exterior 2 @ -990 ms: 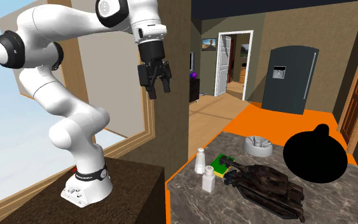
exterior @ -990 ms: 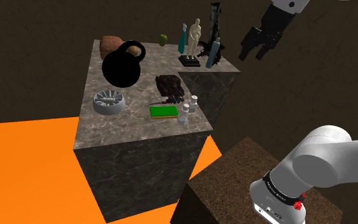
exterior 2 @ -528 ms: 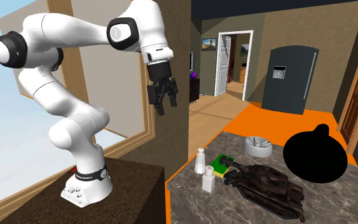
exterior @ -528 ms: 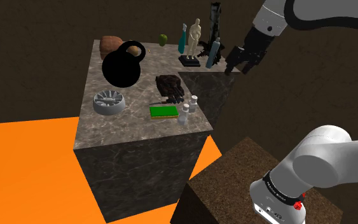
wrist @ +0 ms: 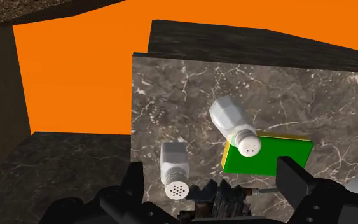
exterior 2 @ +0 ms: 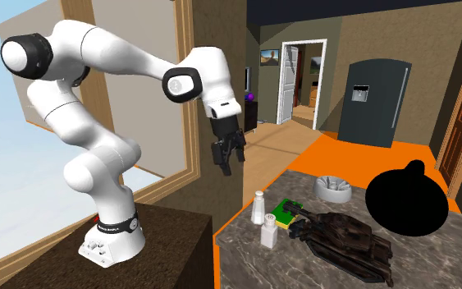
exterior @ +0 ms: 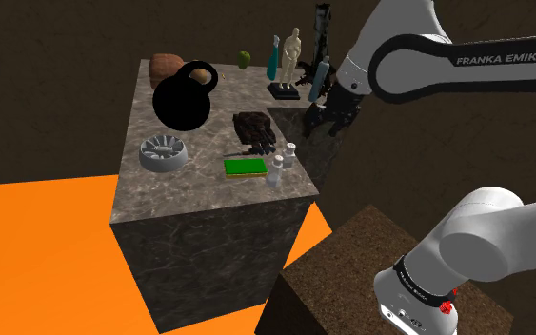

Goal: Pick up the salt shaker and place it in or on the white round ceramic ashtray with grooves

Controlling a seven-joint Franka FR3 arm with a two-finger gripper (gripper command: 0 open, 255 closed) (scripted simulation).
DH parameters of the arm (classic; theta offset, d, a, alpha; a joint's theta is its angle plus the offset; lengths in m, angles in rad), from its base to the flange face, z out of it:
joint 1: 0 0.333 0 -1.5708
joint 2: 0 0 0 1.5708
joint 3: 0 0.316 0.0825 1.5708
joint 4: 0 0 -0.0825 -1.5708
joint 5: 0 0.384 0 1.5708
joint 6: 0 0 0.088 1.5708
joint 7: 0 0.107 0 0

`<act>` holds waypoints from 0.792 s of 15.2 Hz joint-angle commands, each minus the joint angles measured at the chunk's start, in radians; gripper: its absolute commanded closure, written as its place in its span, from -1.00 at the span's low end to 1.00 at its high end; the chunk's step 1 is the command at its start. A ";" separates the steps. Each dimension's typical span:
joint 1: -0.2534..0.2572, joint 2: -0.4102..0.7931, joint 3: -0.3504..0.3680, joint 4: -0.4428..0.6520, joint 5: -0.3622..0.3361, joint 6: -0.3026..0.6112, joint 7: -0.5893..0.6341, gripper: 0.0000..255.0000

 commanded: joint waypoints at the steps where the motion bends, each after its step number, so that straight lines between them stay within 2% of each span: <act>1: 0.005 0.031 0.022 -0.031 0.013 0.075 0.029 -1.00; 9: 0.000 0.303 0.132 -0.068 0.024 0.421 0.165 -1.00; 12: -0.007 0.349 0.144 -0.070 0.015 0.471 0.178 -1.00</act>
